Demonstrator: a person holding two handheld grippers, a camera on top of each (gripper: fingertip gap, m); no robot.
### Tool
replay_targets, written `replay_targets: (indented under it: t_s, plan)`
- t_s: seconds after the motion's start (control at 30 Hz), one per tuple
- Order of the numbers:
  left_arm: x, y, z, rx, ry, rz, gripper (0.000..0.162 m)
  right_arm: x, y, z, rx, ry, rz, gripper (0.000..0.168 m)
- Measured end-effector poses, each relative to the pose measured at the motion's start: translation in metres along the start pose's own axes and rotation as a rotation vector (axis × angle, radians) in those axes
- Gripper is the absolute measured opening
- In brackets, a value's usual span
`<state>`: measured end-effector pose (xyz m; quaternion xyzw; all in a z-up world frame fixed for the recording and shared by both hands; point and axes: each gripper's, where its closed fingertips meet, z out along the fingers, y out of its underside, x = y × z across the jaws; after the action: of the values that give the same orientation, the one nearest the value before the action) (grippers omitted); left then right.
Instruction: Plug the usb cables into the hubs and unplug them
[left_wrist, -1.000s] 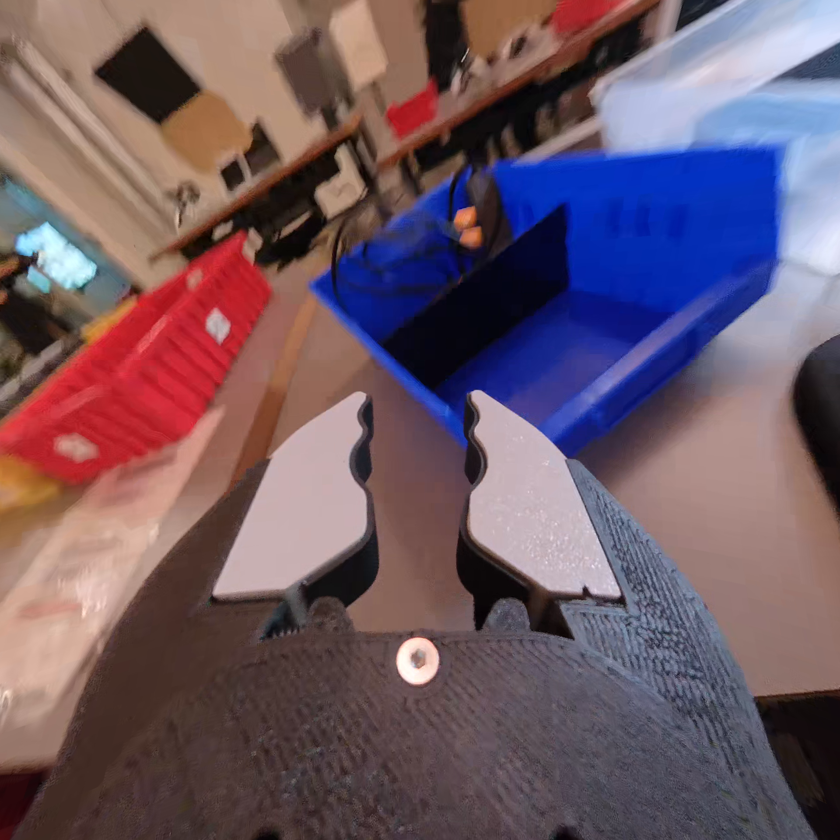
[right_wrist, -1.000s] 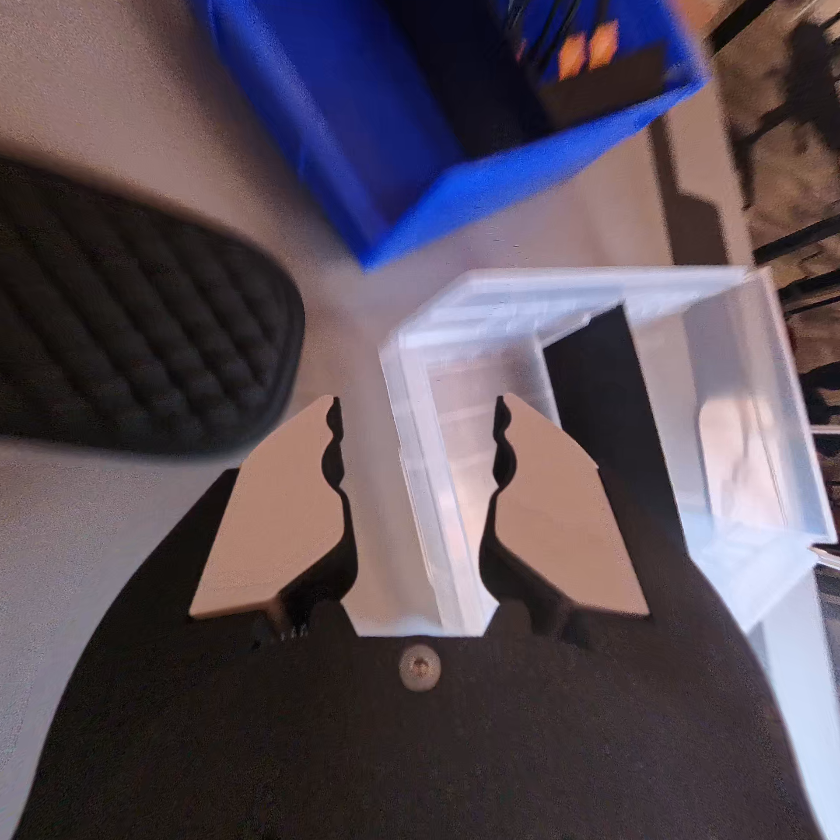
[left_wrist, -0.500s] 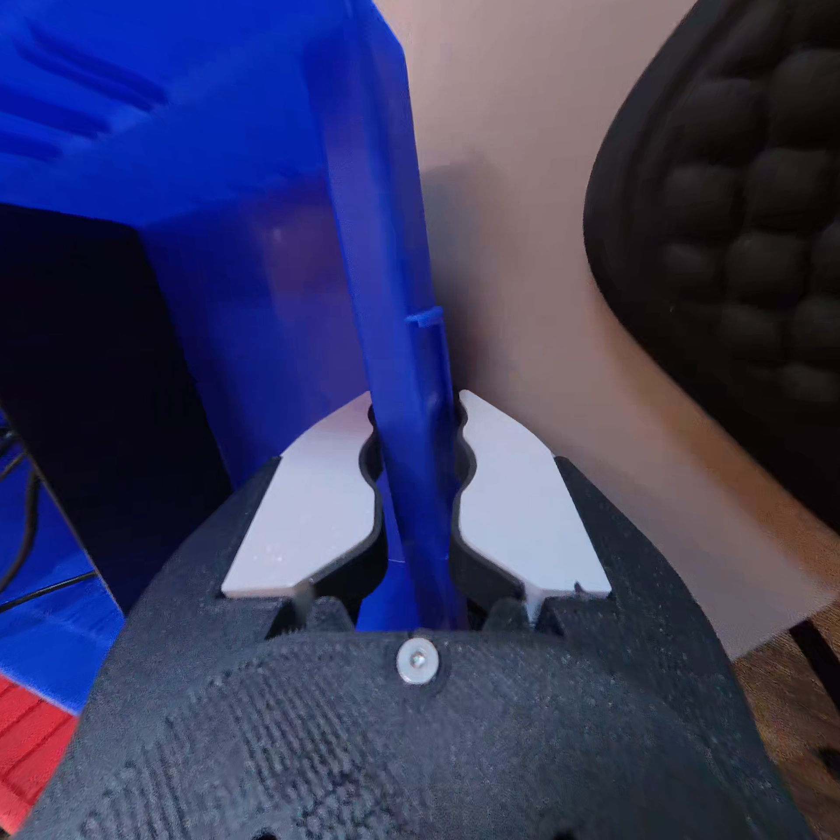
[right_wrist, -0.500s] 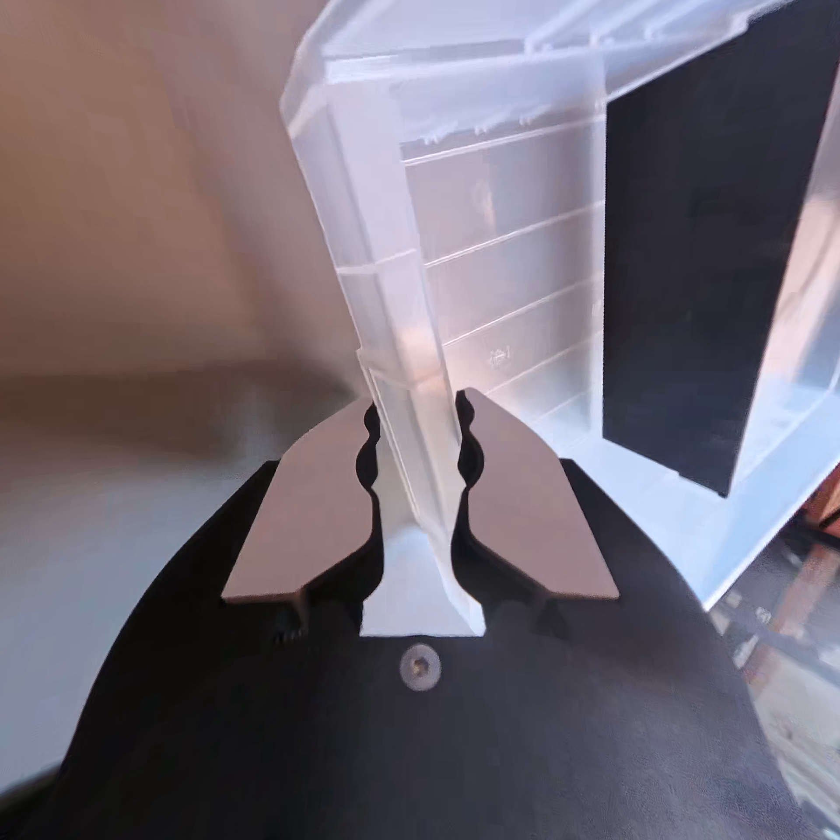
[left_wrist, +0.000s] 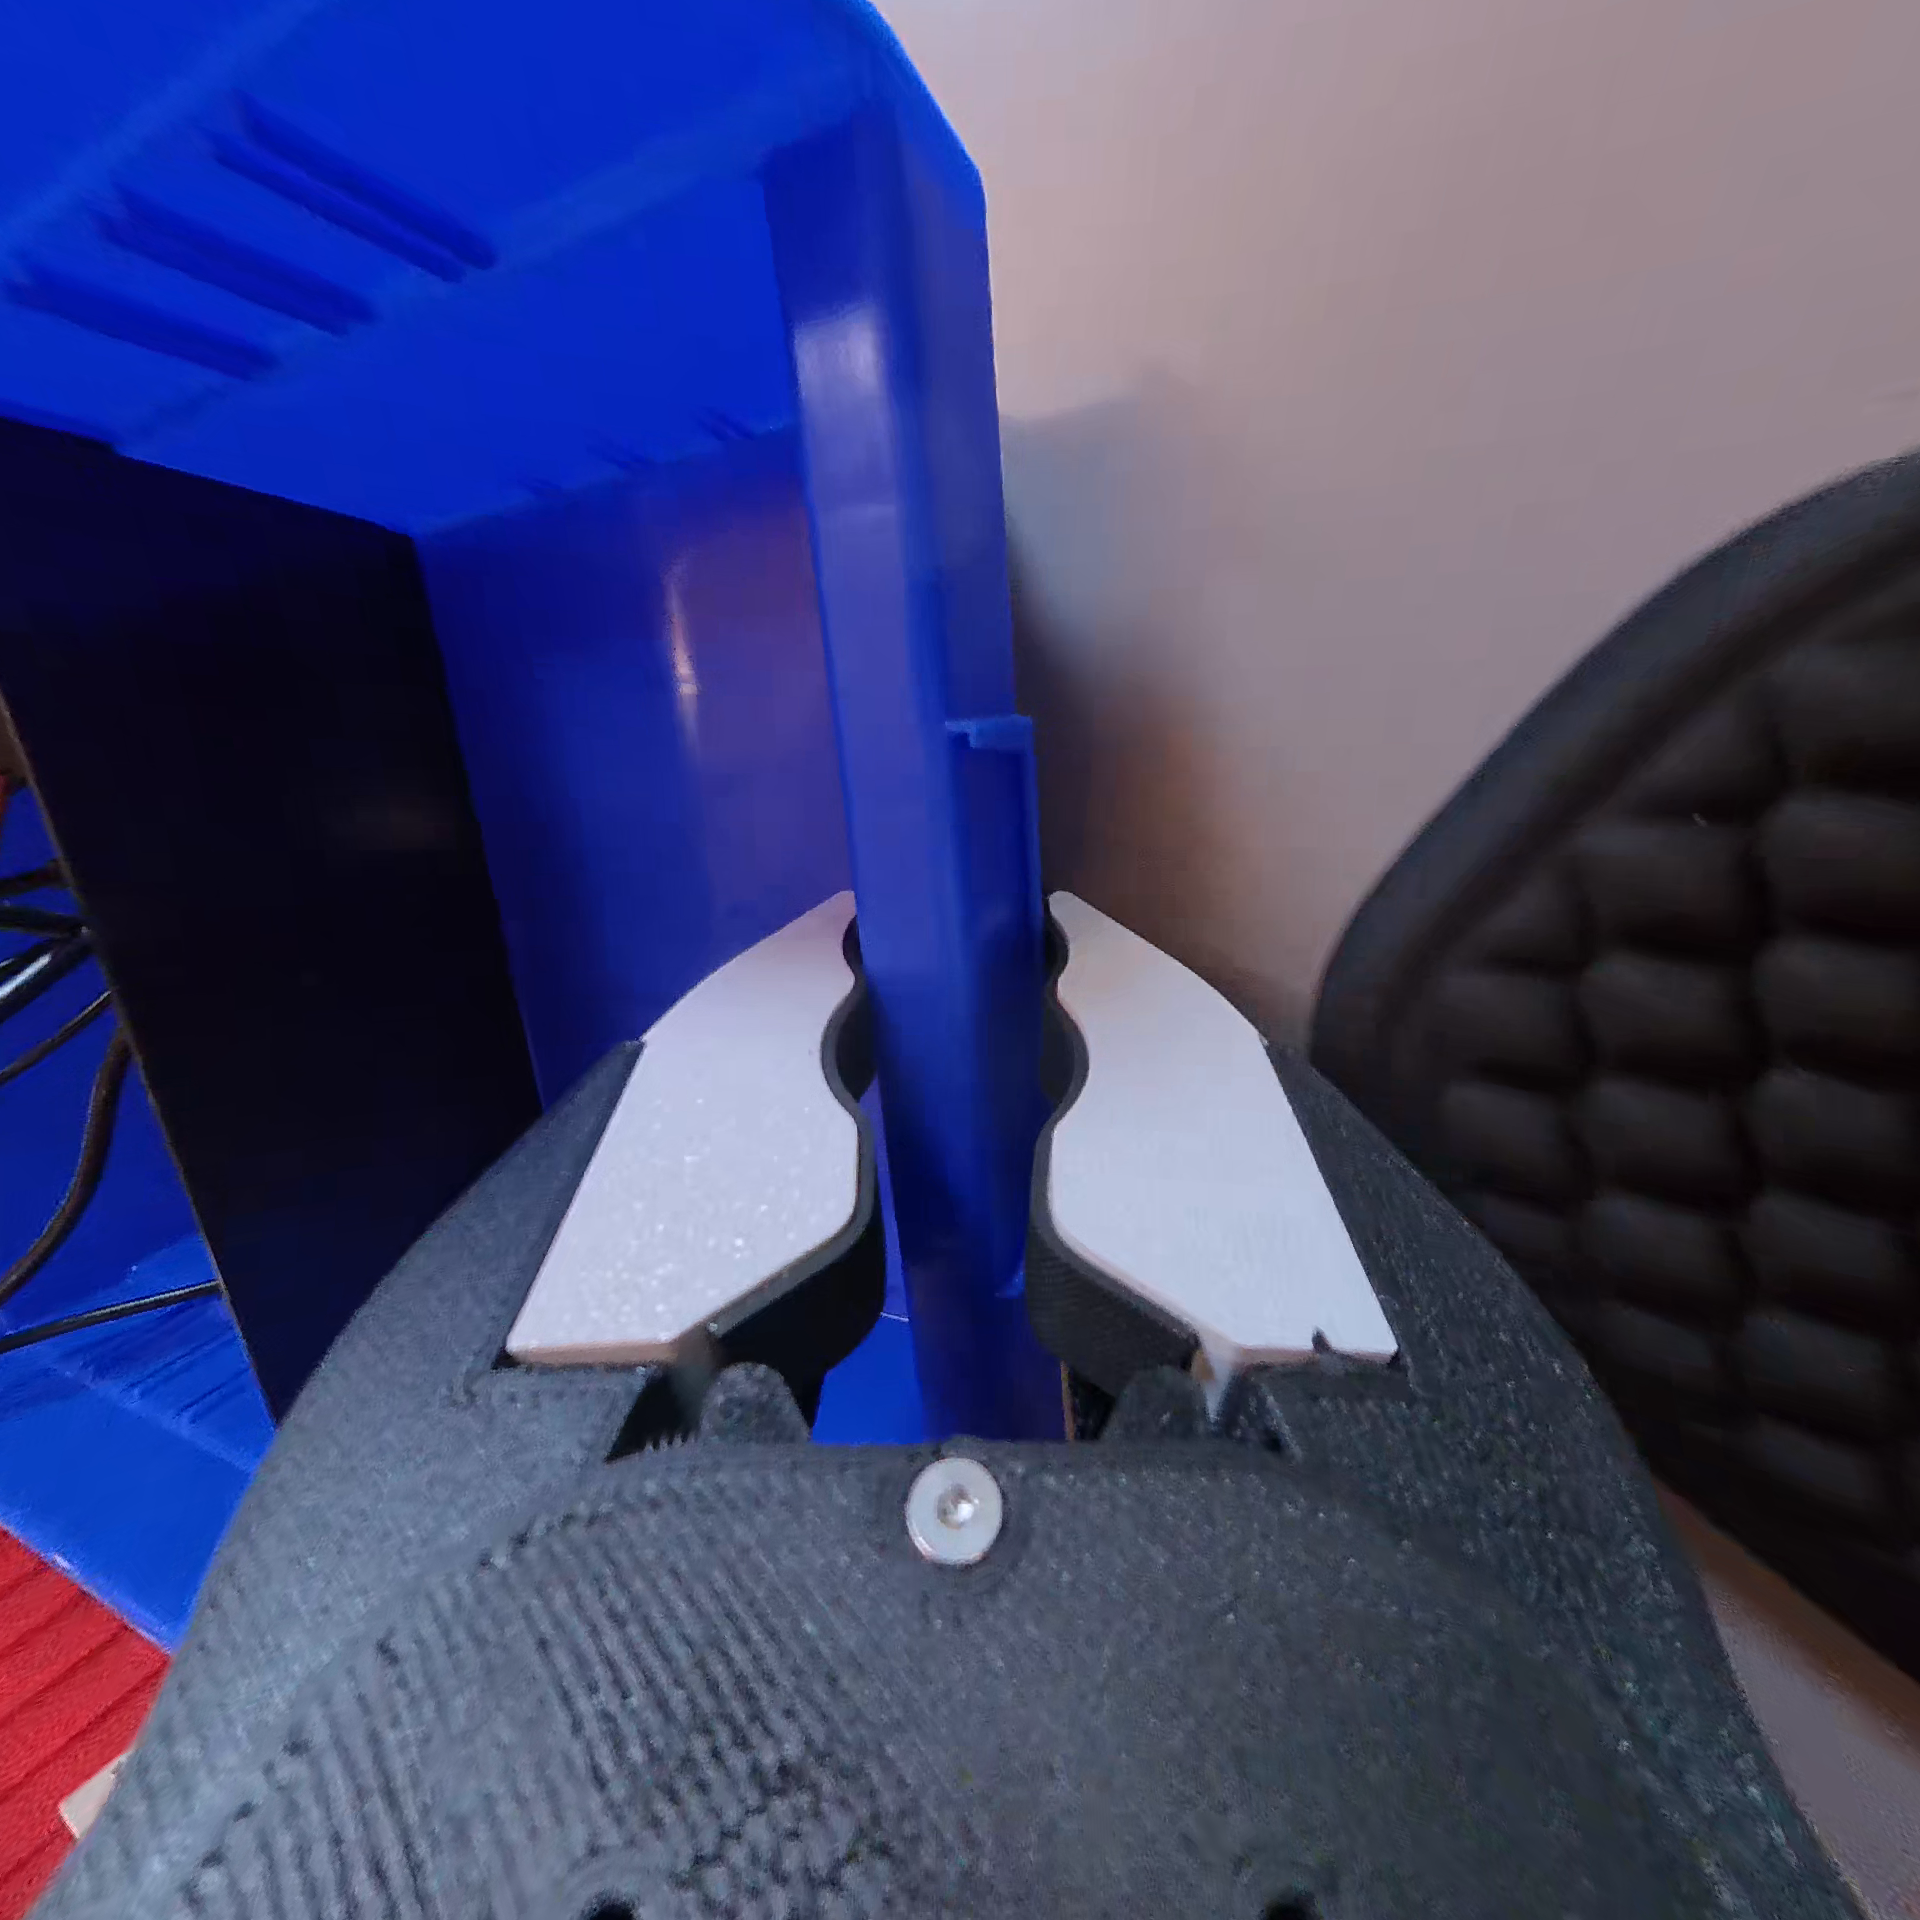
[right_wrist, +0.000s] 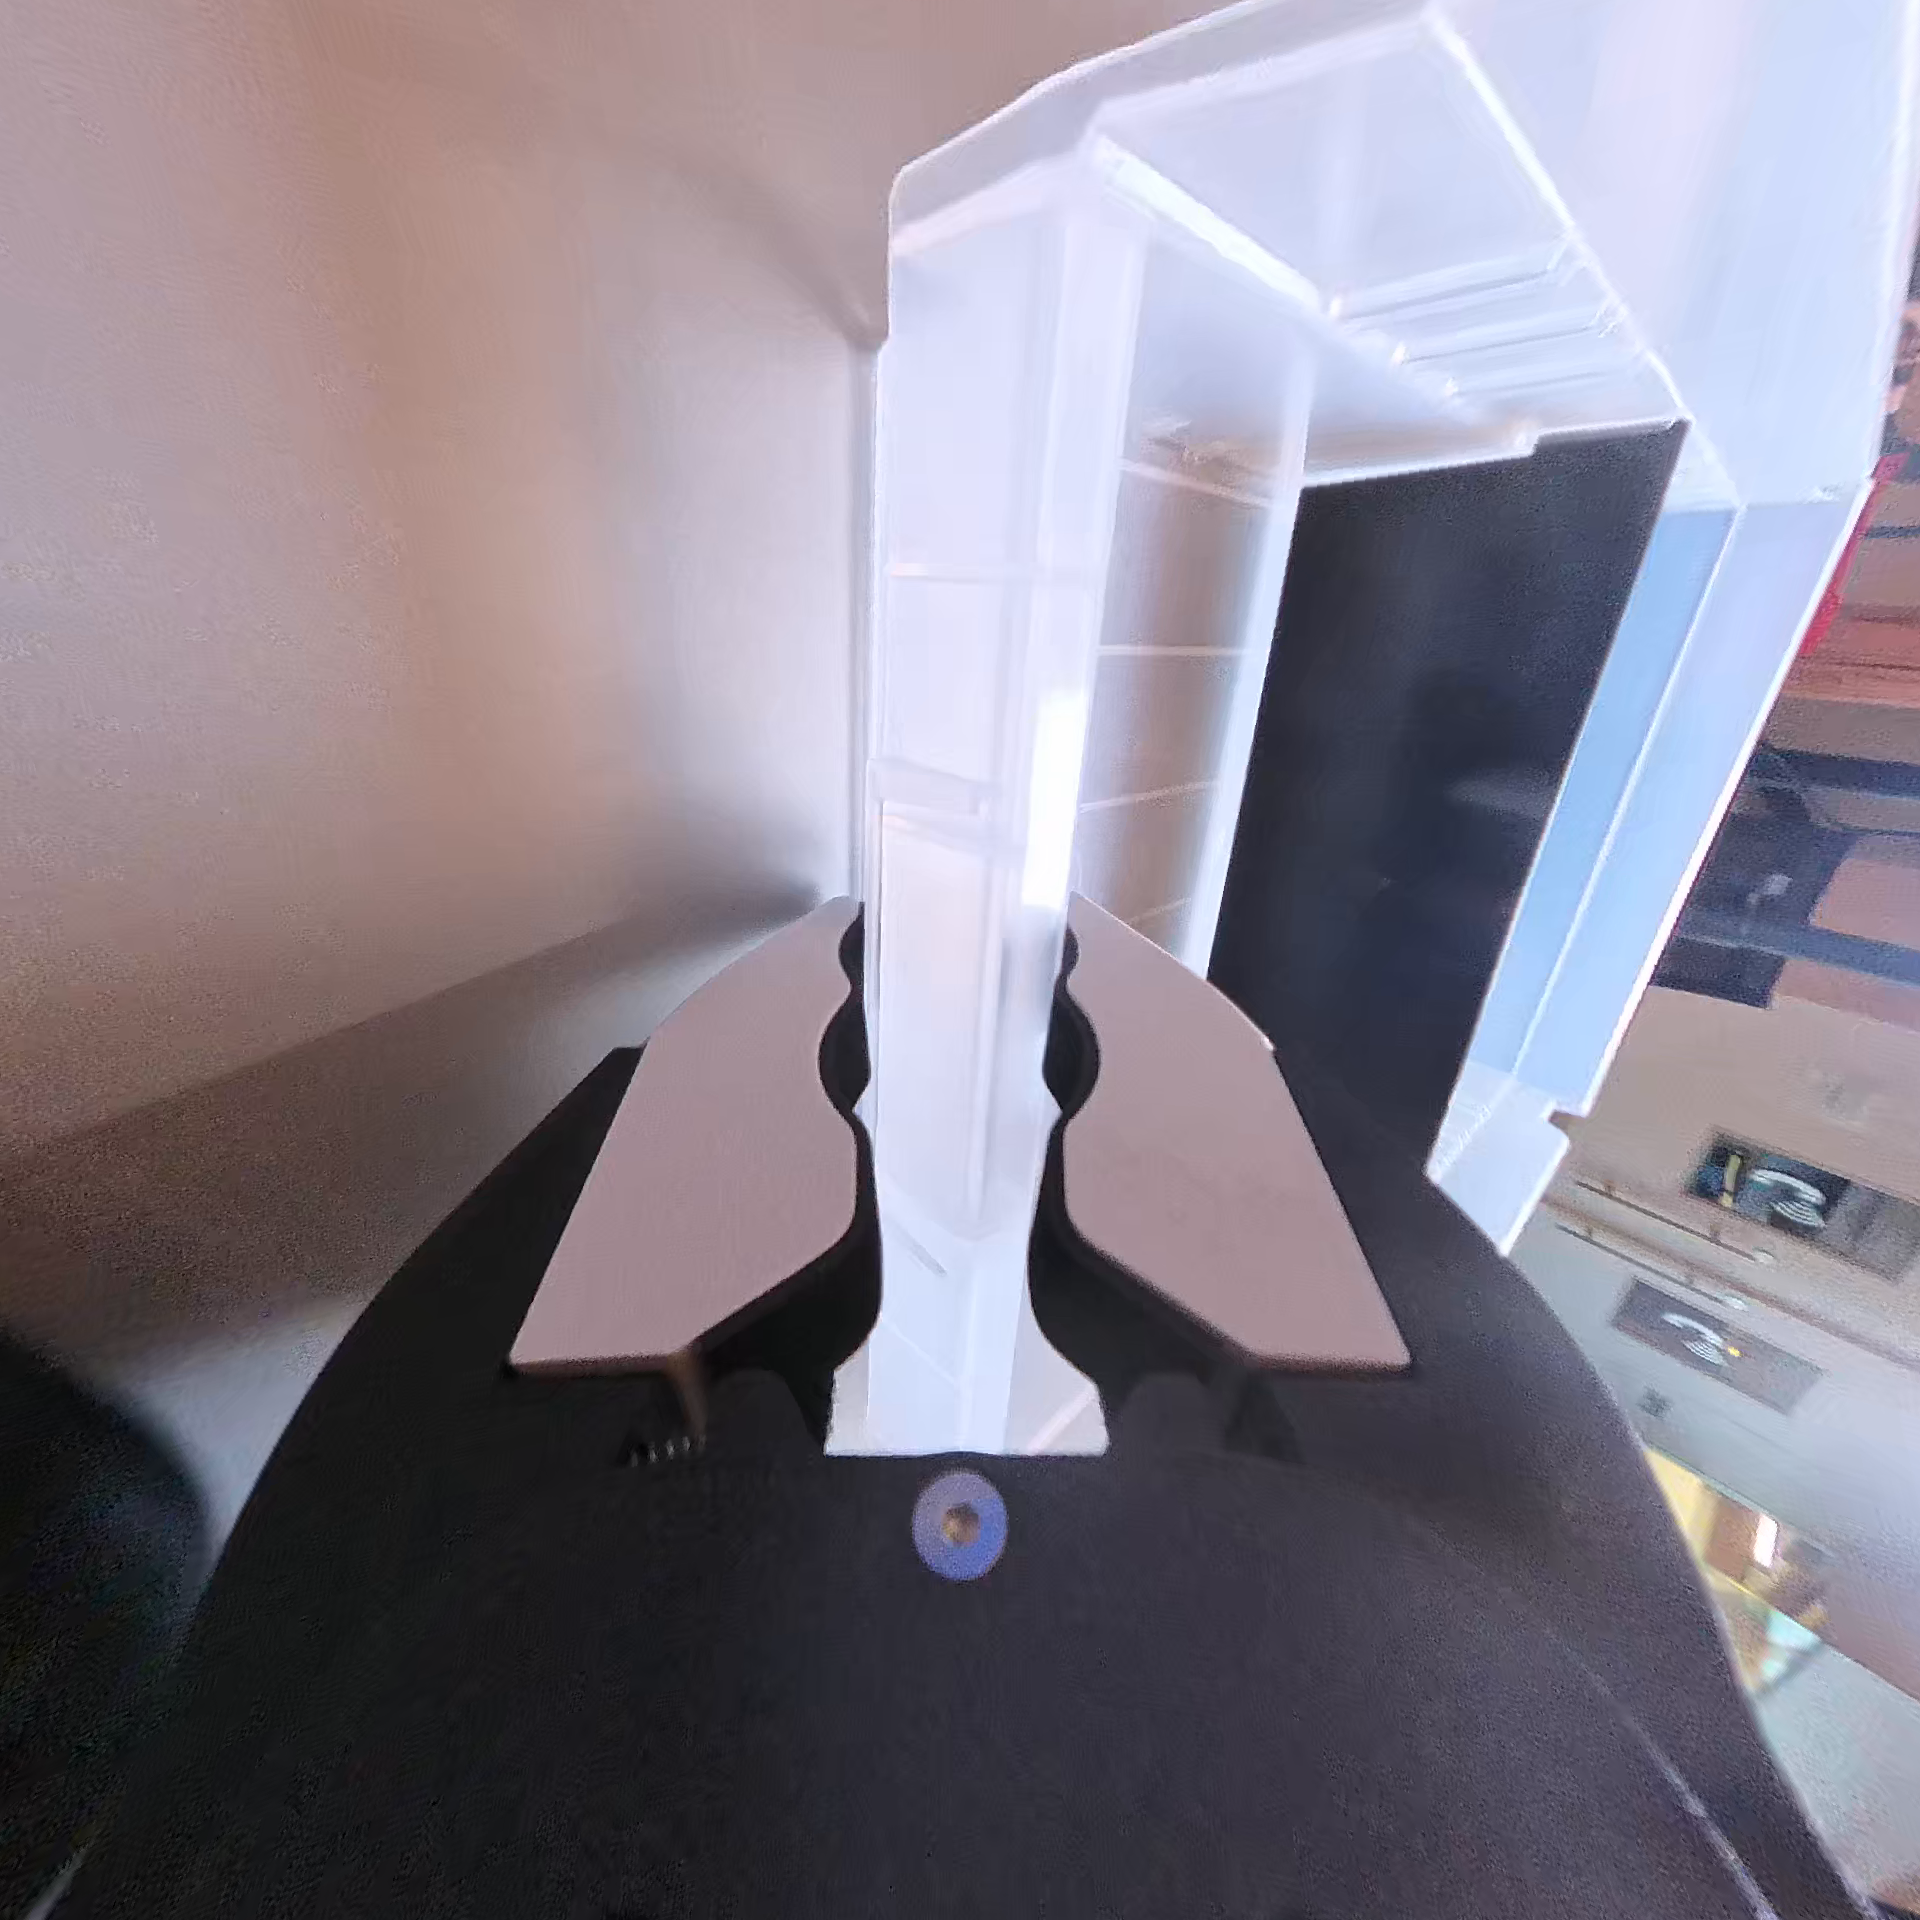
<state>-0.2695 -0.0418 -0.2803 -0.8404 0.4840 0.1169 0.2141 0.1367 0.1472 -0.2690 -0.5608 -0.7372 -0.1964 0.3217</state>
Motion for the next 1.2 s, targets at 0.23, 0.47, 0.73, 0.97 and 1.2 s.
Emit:
replay_targets:
  t_s: [0.23,0.47,0.73,0.97,1.2]
  plan:
    - [-0.047,0.006,0.016,-0.007,-0.069,-0.043,0.035,0.043,0.023,0.036,-0.039,0.06,0.083,0.035]
    - [-0.12,-0.058,-0.071,0.462,-0.194,-0.289,0.037,0.057,-0.059,-0.033,0.447,0.006,0.508,0.045]
    - [-0.25,-0.06,-0.003,0.179,-0.008,-0.549,0.055,0.059,-0.138,-0.077,0.724,-0.063,0.607,0.044]
    - [-0.264,-0.04,0.057,-0.074,0.263,-0.5,0.039,0.036,-0.141,-0.059,0.734,-0.127,0.59,0.04]
    - [-0.301,-0.053,-0.013,0.126,0.176,-0.565,0.012,0.038,-0.143,-0.058,0.798,-0.207,0.665,0.035]
